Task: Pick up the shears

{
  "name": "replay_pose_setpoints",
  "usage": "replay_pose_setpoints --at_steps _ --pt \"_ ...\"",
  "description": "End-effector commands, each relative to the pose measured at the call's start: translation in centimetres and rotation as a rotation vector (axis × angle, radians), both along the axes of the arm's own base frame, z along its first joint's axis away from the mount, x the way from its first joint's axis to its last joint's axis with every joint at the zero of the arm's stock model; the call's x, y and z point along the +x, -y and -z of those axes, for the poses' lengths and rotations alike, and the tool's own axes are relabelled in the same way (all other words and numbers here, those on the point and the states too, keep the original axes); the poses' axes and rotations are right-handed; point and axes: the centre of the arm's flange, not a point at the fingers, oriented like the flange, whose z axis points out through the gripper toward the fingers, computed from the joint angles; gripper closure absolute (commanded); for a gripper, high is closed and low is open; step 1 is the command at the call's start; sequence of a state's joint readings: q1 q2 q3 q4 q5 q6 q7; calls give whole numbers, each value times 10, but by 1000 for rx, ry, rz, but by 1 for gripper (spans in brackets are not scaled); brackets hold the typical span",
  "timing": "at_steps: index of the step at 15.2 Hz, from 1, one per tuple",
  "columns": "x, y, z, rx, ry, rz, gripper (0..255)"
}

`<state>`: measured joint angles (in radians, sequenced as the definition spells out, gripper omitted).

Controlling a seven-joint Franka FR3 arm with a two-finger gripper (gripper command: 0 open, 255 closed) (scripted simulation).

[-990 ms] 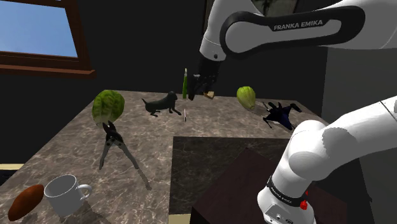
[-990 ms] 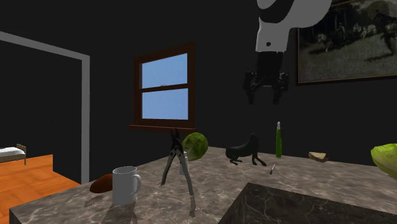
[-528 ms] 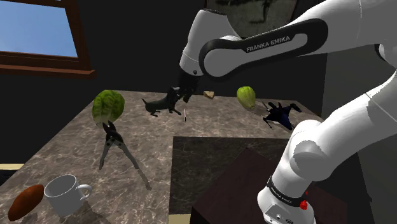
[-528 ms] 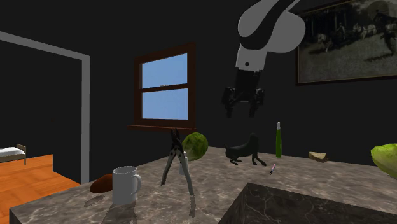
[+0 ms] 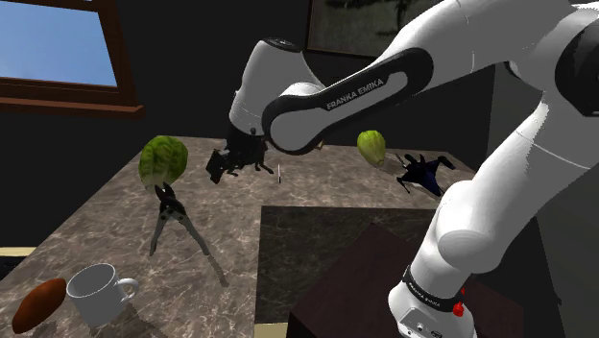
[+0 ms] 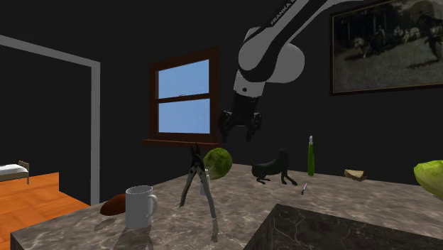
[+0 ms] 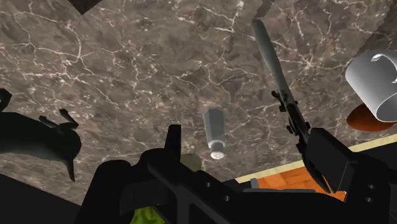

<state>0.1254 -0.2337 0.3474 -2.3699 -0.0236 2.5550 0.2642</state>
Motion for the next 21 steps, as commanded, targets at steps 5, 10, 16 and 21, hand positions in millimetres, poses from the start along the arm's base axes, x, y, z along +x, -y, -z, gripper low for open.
replay_pose_setpoints --at_steps 5,10,16,21 --pt "31 -55 31 21 69 -87 0" --pt "53 -105 54 38 125 -158 0" --pt "54 -108 81 38 128 -162 0" --pt "55 -108 94 38 128 -162 255"
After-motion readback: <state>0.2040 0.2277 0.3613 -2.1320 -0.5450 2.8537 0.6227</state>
